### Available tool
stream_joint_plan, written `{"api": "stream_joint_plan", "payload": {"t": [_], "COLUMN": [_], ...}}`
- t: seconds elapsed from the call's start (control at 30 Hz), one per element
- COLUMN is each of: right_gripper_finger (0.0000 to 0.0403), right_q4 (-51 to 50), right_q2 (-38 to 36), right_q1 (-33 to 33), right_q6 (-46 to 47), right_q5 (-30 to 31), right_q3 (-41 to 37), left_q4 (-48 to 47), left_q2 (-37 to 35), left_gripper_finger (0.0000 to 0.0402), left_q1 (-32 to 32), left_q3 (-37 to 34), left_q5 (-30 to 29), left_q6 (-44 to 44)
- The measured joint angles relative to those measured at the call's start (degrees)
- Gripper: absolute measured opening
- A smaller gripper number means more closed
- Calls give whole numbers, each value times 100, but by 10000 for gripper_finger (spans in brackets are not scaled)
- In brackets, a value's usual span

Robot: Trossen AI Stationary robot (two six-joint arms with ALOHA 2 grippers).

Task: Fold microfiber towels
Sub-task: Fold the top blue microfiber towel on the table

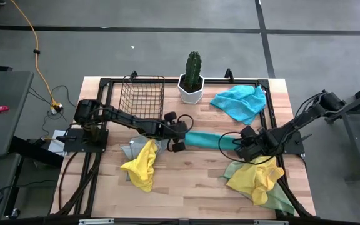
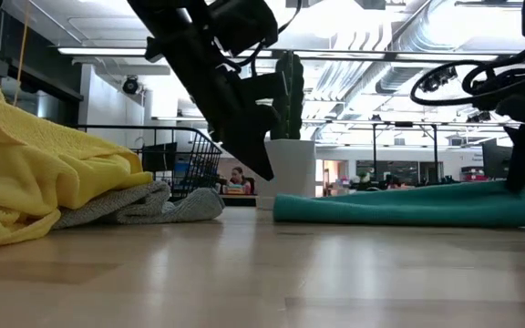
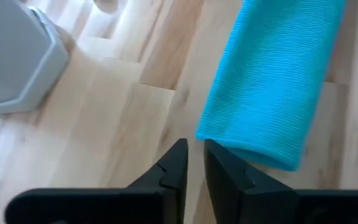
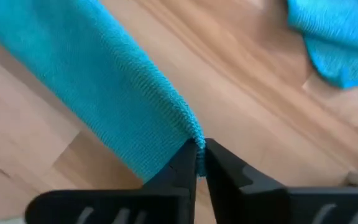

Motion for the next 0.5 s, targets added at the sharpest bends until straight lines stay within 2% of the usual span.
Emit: {"api": "stream_joint_plan", "payload": {"t": [0.2, 0.3, 0.5], "right_gripper_finger": [114, 153, 187], "right_q4": [11, -47, -849], "right_q2": [0, -2, -13], "right_q1": [0, -2, -4], "right_q6": [-219, -351, -64], "right_q5": [563, 586, 818], "right_q3": [0, 7, 398], "left_q4": [9, 7, 97], "left_q2": [2, -13, -425], "left_gripper_finger": [94, 112, 124], "left_q1": [0, -18, -90], "left_q3": [0, 2, 151], "left_q5": [-203, -264, -246], "left_q6": [213, 412, 826]}}
